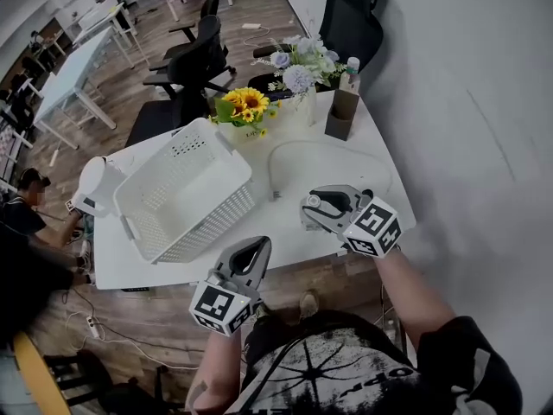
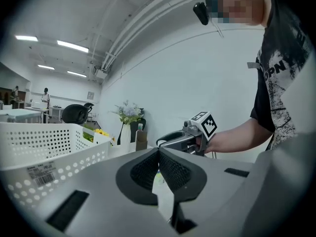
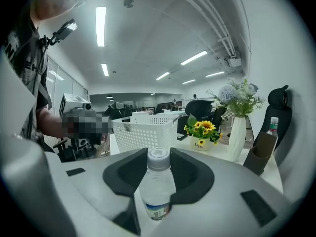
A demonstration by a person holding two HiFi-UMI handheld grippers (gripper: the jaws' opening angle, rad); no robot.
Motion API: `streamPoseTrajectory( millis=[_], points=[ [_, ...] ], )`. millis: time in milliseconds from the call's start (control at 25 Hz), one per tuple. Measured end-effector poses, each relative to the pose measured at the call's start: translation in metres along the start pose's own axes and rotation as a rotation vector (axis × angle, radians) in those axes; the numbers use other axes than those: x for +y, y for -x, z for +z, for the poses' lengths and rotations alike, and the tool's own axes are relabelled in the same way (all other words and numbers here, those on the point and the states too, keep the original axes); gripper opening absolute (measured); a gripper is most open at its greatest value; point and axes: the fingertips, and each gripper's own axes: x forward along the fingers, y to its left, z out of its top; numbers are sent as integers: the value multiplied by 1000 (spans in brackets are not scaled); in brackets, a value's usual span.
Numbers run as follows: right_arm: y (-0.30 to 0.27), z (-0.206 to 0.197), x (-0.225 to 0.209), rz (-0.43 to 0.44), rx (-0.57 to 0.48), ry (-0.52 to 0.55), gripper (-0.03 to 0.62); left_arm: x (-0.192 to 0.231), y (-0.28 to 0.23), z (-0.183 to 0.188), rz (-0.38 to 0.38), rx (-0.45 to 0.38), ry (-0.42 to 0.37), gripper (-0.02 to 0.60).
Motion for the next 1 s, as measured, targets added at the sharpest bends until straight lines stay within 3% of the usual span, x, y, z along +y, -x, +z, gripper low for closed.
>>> streamPoseTrajectory(
  millis=[1000],
  points=[
    [0,-25,3,-31,-32,-26,156,-12,-26,-10,-67,29,10,11]
  ],
)
